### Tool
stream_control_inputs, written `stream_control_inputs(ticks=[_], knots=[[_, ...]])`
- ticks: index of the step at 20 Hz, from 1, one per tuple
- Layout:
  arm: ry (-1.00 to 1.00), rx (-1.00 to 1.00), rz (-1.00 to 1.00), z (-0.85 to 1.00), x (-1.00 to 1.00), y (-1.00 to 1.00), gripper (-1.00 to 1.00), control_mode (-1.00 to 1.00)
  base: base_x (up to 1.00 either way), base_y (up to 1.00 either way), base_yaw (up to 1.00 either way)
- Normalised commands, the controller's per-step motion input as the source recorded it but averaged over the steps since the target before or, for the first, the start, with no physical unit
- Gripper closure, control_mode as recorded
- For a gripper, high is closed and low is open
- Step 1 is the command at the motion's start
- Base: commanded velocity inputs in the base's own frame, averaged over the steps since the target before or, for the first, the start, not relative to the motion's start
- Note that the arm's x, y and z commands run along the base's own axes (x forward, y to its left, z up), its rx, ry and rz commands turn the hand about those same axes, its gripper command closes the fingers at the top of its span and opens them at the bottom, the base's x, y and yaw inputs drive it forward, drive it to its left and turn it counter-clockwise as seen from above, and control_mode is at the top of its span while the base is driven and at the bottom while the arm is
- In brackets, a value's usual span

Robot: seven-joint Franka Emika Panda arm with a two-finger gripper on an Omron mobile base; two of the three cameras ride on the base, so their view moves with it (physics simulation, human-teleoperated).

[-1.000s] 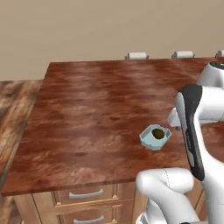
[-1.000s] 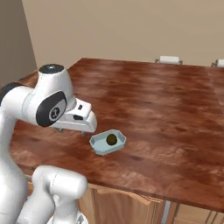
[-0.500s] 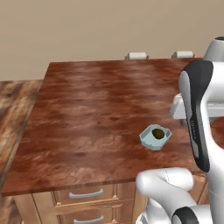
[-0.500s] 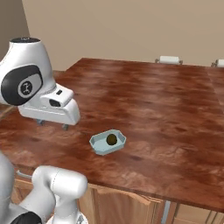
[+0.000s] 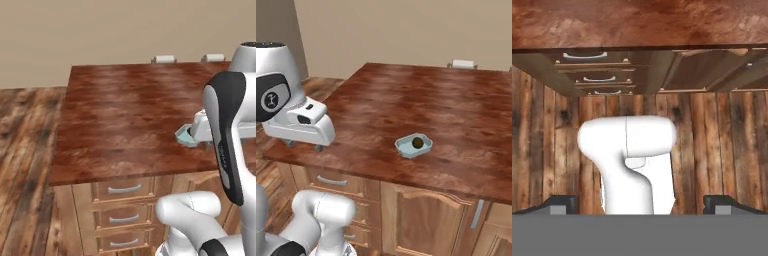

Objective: Take the lemon and avocado out of the freezer and place them in the tupperware container on the counter. Then put the tupperware containing the vegetables back in the freezer.

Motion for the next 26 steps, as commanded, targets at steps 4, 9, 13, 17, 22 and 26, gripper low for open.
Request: stream_control_inputs(ticks=[4, 9, 13, 17, 22, 26], knots=[[0.00, 0.00, 0.00, 0.00, 0.00, 0.00, -1.00, 1.00, -0.59, 1.00, -0.03], [0.00, 0.00, 0.00, 0.00, 0.00, 0.00, -1.00, 1.00, -0.12, 1.00, -0.12], [0.00, 0.00, 0.00, 0.00, 0.00, 0.00, -1.00, 1.00, 0.00, 1.00, -0.16], [0.00, 0.00, 0.00, 0.00, 0.00, 0.00, -1.00, 1.00, 0.06, 1.00, -0.16], [0.00, 0.00, 0.00, 0.00, 0.00, 0.00, -1.00, 1.00, 0.27, 1.00, -0.15], [0.00, 0.00, 0.00, 0.00, 0.00, 0.00, -1.00, 1.00, 0.79, 0.90, -0.10]])
